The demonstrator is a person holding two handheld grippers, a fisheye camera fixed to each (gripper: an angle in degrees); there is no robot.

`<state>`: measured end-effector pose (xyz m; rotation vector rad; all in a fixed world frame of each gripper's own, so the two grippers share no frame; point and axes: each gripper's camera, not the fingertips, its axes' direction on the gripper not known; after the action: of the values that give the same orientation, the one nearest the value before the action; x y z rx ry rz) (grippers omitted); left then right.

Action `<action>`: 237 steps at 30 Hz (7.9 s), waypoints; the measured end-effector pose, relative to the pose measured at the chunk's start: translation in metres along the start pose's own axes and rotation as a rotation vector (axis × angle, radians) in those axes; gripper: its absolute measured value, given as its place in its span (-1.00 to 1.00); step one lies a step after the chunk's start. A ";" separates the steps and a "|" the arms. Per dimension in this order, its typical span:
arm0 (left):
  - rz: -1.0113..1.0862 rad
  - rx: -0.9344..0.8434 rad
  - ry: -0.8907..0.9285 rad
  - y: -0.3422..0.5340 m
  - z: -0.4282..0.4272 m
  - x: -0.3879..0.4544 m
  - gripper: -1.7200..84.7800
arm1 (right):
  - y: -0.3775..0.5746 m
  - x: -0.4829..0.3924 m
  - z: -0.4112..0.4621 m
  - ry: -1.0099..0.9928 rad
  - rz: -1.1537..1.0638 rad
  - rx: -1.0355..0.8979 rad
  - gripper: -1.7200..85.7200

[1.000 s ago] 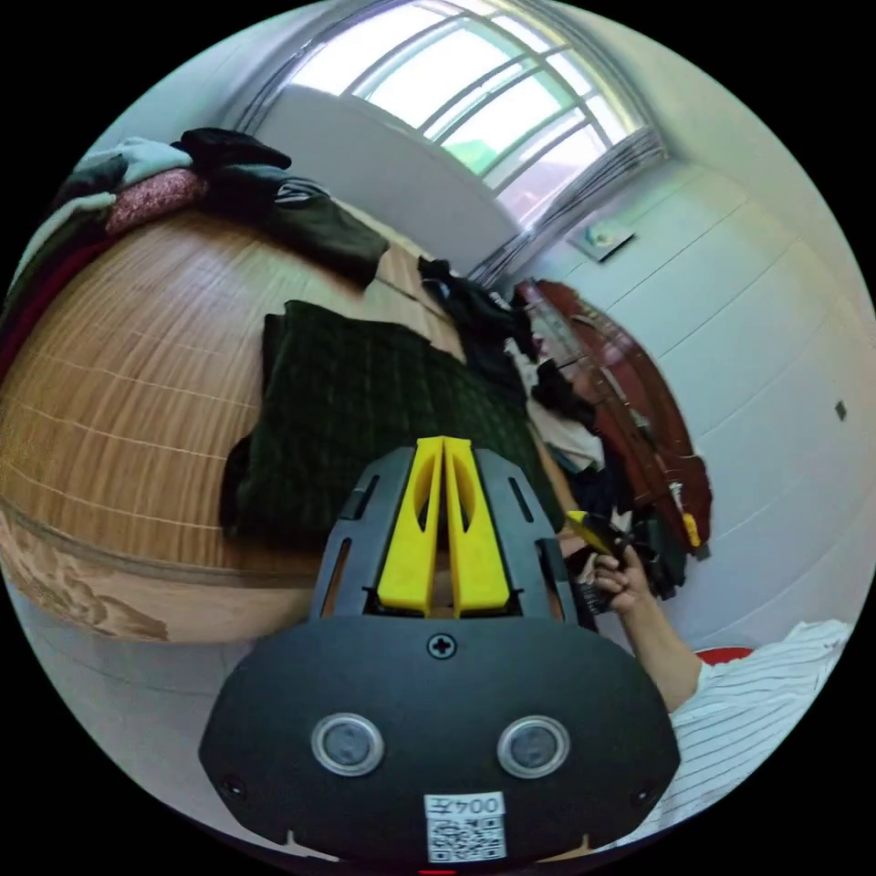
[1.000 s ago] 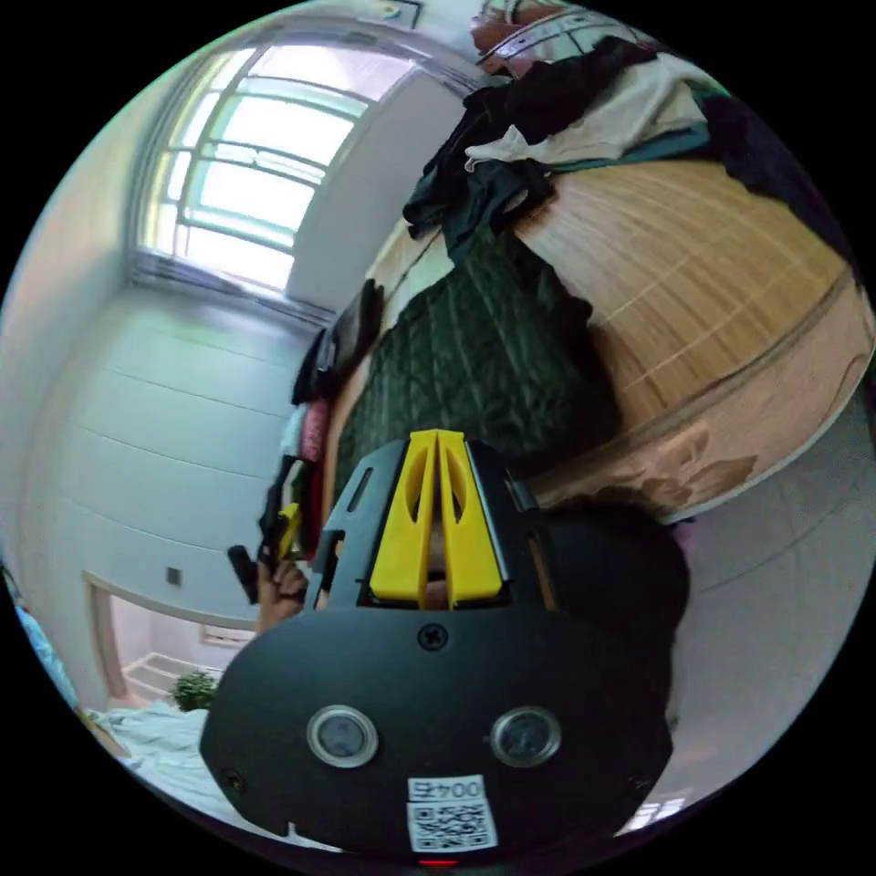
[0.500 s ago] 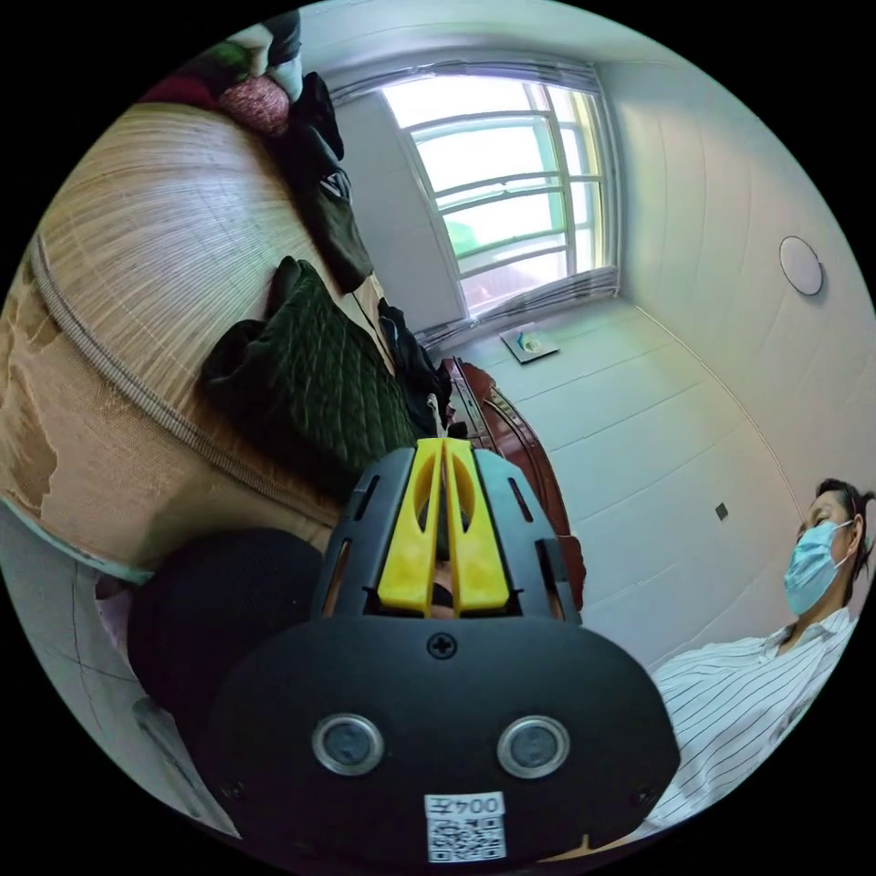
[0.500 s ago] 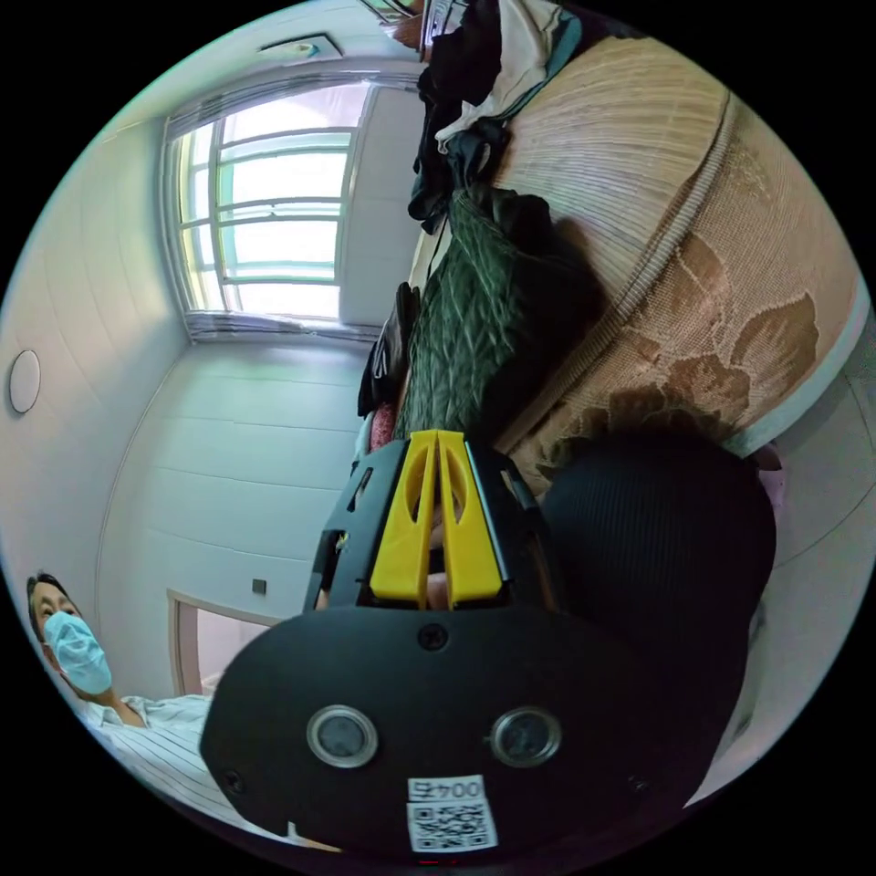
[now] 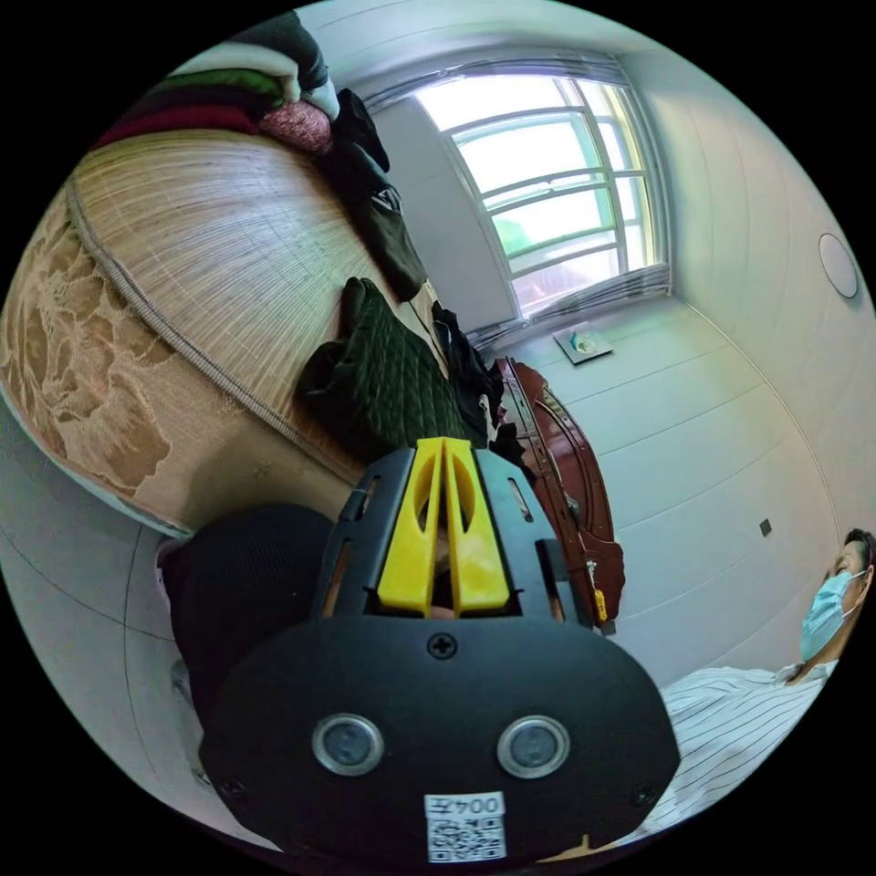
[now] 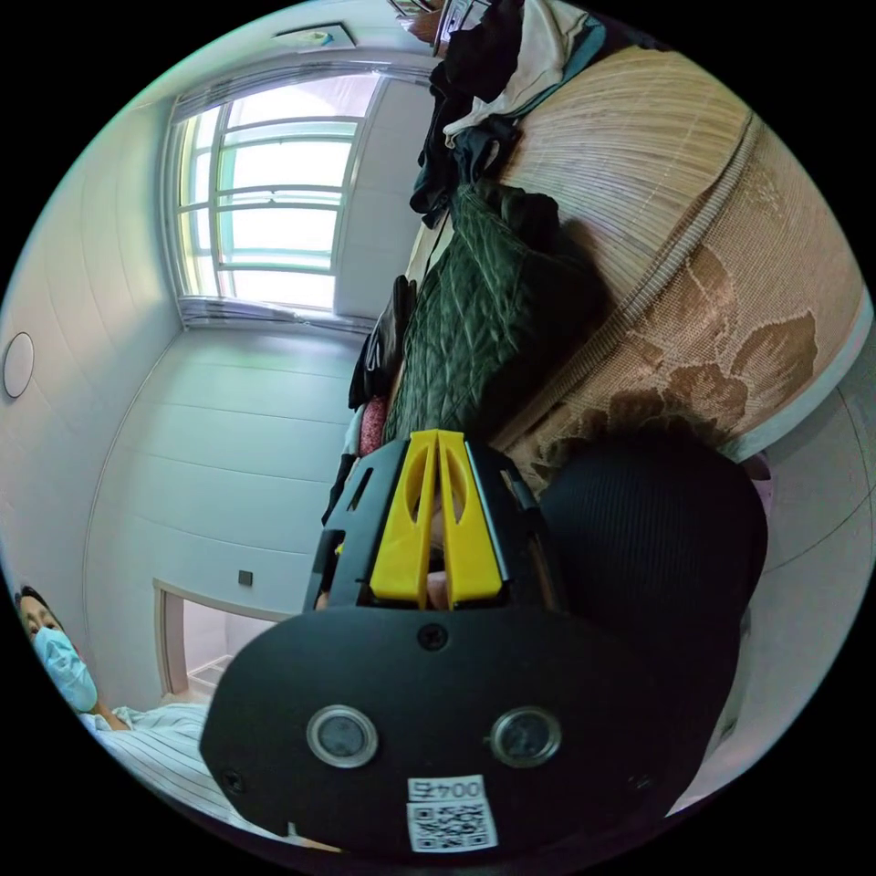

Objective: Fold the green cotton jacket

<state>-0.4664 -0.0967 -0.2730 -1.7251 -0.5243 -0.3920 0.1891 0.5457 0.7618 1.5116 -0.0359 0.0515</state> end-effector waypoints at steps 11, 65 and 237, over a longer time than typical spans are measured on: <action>0.116 -0.081 0.014 0.052 0.153 0.067 -0.96 | 0.022 -0.008 -0.006 -0.014 0.006 -0.005 -0.98; 0.409 -0.385 -0.587 0.079 0.480 -0.064 -0.96 | -0.011 0.048 -0.073 0.054 0.277 0.190 -0.65; -0.322 -0.374 0.028 -0.154 0.180 0.024 -0.96 | 0.101 -0.168 0.880 0.872 -0.877 -0.671 -0.79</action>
<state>-0.5338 0.1085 -0.1718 -1.9919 -0.7481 -0.7823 0.0228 -0.3283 0.9045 0.6384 1.1843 -0.0124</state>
